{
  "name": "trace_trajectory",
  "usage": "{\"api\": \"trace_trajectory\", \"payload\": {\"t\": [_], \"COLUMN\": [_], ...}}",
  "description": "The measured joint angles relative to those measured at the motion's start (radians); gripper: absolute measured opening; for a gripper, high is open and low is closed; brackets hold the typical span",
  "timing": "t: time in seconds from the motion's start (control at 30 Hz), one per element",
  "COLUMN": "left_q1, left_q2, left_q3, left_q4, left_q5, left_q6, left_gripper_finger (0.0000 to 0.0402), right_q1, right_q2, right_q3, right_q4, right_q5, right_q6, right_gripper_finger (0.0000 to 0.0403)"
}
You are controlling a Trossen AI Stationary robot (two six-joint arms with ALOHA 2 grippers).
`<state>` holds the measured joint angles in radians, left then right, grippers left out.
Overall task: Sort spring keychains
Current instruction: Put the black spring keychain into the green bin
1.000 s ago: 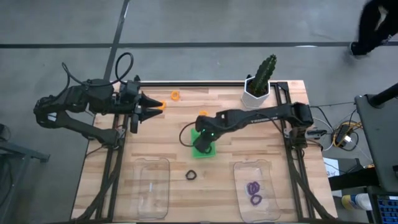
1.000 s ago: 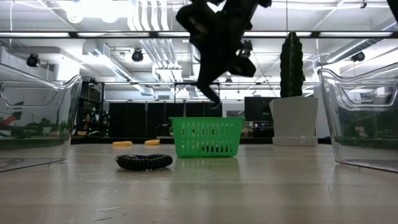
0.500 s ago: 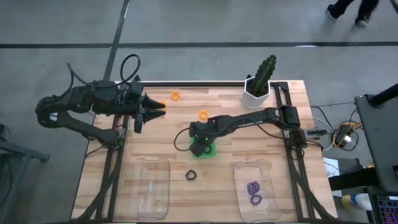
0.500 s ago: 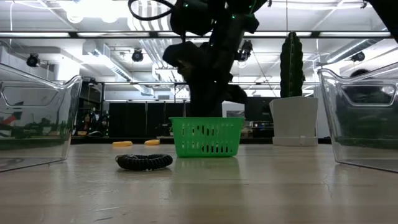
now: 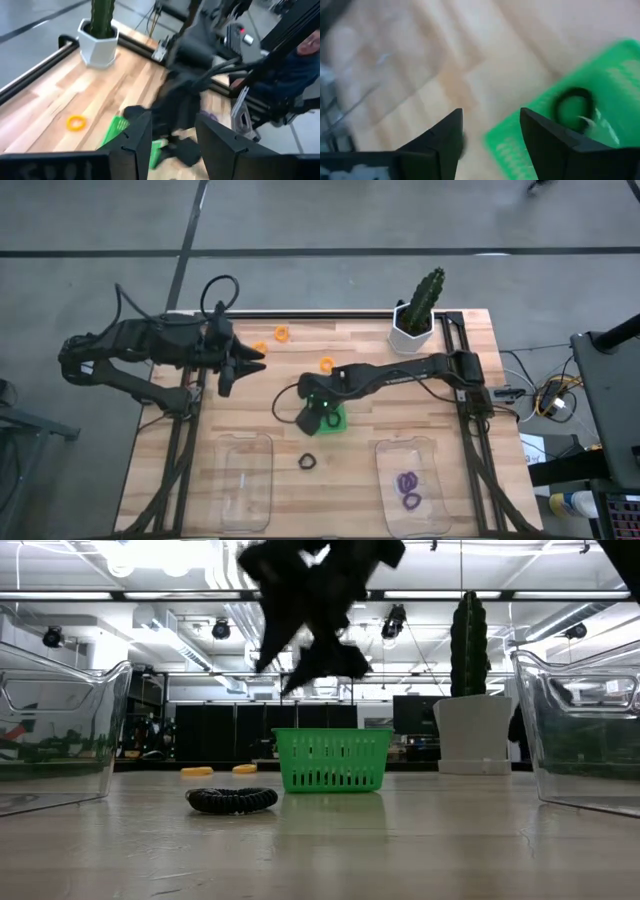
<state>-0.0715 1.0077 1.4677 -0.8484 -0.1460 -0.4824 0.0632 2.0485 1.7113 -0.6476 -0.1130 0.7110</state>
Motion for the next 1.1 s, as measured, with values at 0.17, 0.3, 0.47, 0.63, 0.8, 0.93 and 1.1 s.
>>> {"api": "trace_trajectory", "payload": {"t": [0.17,0.3,0.47,0.63,0.8,0.93,1.1], "left_q1": [0.000,0.000,0.000,0.000,0.000,0.000,0.000], "left_q2": [0.000,-0.006,-0.010,-0.010,-0.010,-0.010,-0.011], "left_q3": [0.000,0.000,0.000,0.000,0.000,0.000,0.000], "left_q4": [-0.034,-0.035,-0.035,-0.035,-0.035,-0.036,-0.037], "left_q5": [0.013,0.041,0.045,0.060,0.060,0.062,0.067], "left_q6": [-0.002,-0.004,-0.004,-0.004,-0.004,-0.005,-0.010], "left_gripper_finger": [0.0145,0.0145,0.0145,0.0145,0.0145,0.0145,0.0145], "right_q1": [0.075,0.139,0.219,0.263,0.286,0.290,0.290], "right_q2": [-0.002,-0.002,-0.002,0.008,0.073,0.129,0.180], "right_q3": [0.064,0.098,0.095,0.082,0.080,0.079,0.079], "right_q4": [-0.001,0.000,0.002,0.008,0.018,0.025,0.058], "right_q5": [-0.008,-0.012,-0.019,-0.018,-0.019,-0.018,-0.008], "right_q6": [-0.101,-0.270,-0.428,-0.422,-0.427,-0.421,-0.395], "right_gripper_finger": [0.0185,0.0175,0.0162,0.0152,0.0144,0.0138,0.0128]}}
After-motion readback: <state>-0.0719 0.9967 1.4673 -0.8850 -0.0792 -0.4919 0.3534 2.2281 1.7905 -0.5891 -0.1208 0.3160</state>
